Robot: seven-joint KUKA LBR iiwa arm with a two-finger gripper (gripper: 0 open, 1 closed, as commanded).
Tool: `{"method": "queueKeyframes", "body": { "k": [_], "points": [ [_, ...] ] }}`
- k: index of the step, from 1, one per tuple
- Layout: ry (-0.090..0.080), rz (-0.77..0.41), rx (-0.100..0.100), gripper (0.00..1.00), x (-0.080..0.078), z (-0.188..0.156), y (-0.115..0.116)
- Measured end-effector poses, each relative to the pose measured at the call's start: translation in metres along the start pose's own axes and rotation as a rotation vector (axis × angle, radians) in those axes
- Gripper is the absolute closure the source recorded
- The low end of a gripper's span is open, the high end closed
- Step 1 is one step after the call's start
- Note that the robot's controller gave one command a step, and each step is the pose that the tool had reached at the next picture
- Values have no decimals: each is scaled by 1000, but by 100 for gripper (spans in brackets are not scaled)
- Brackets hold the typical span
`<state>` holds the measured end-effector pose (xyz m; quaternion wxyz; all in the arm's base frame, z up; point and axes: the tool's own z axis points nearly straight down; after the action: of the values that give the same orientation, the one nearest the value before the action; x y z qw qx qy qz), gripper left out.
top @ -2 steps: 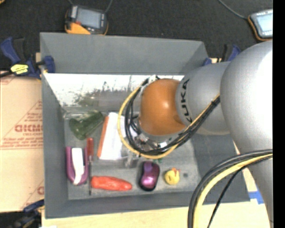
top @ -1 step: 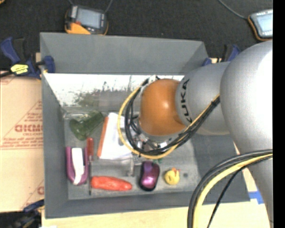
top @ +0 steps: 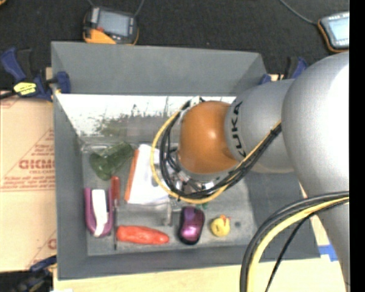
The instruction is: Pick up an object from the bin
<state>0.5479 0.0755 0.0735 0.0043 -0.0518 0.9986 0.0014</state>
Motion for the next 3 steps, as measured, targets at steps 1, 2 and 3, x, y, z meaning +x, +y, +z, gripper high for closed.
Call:
{"method": "queueKeyframes", "body": {
  "k": [1,2,3],
  "points": [
    [0,84,-1,100,-35,3,49],
    [-1,85,-1,100,-34,3,49],
    [-7,174,-3,100,39,1,23]
  ]
}}
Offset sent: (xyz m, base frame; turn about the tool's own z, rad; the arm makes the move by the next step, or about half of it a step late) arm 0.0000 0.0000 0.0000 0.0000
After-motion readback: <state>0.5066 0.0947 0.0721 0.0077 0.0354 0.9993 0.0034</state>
